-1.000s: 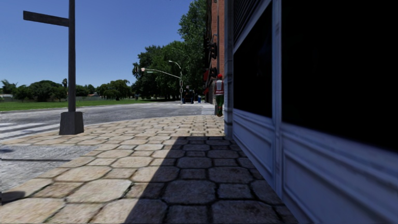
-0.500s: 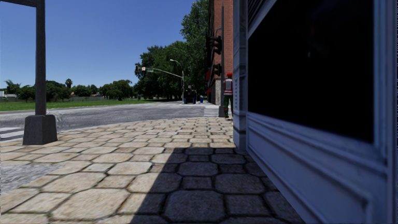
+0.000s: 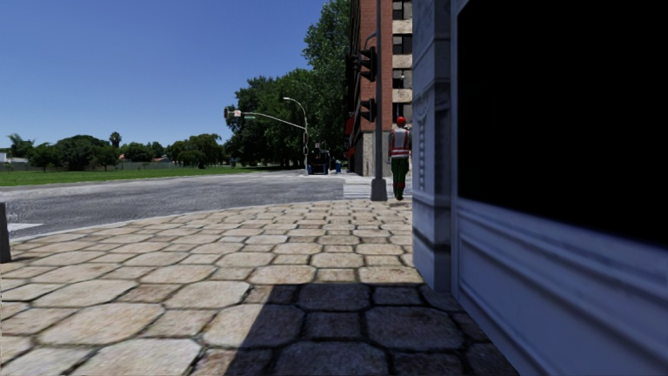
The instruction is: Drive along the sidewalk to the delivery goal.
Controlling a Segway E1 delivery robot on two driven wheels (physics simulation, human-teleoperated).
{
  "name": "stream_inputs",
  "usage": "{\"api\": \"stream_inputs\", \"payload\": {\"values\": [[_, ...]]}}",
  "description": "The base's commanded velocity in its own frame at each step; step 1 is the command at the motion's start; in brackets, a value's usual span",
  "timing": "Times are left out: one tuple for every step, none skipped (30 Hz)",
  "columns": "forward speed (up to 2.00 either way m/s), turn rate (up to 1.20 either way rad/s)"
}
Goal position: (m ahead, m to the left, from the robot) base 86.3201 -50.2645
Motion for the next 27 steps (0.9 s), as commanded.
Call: {"api": "stream_inputs", "payload": {"values": [[2.00,0.00],[2.00,0.00],[2.00,0.00],[2.00,0.00],[2.00,0.00],[2.00,0.00],[2.00,0.00],[2.00,0.00],[2.00,0.00],[2.00,0.00],[2.00,0.00],[2.00,0.00],[2.00,0.00],[2.00,0.00],[2.00,0.00],[2.00,0.00],[2.00,0.00],[2.00,0.00],[2.00,0.00],[2.00,0.00],[2.00,0.00],[2.00,0.00],[2.00,0.00],[2.00,0.00],[2.00,0.00],[2.00,0.00],[2.00,0.00]]}}
